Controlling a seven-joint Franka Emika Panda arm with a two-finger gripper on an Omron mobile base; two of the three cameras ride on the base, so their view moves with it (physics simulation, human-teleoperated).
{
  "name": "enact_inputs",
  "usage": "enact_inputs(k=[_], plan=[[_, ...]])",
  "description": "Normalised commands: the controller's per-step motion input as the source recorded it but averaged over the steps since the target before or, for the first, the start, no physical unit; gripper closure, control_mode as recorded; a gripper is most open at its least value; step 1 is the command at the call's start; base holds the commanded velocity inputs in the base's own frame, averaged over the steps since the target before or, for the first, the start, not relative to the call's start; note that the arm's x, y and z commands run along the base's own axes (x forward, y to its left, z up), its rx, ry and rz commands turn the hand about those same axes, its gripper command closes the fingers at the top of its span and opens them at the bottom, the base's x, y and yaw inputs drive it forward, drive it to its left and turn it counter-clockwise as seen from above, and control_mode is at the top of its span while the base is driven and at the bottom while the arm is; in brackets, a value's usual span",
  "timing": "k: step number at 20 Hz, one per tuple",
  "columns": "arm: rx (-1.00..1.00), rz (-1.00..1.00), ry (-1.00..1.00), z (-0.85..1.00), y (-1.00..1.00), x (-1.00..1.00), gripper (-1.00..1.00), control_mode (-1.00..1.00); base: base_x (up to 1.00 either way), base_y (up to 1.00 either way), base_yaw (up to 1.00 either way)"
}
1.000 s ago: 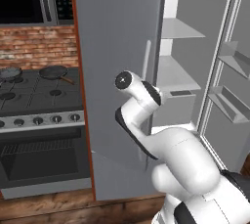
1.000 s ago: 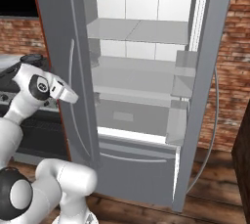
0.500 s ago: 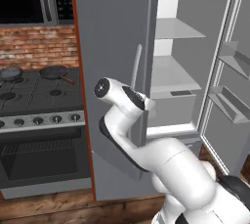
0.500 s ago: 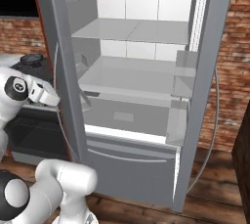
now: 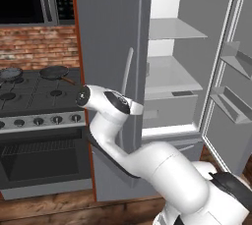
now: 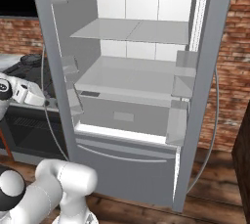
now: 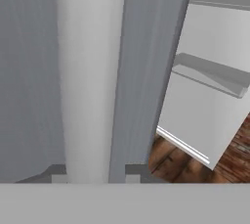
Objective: Place one of the steaks on the plate and the other in the bowl. Then place the bowl in the fridge.
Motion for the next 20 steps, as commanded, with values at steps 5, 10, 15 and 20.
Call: enact_inputs(k=[5, 10, 15, 20], plan=[[0.0, 0.0, 0.0, 0.0, 0.0, 0.0, -1.0, -1.0, 0.0, 0.0, 0.0], [0.0, 0.0, 0.0, 0.0, 0.0, 0.0, -1.0, -1.0, 0.0, 0.0, 0.0], [0.0, 0.0, 0.0, -0.01, 0.07, 0.0, -1.0, -1.0, 0.0, 0.0, 0.0], [0.0, 0.0, 0.0, -0.01, 0.17, -0.04, -1.0, -1.0, 0.0, 0.0, 0.0]])
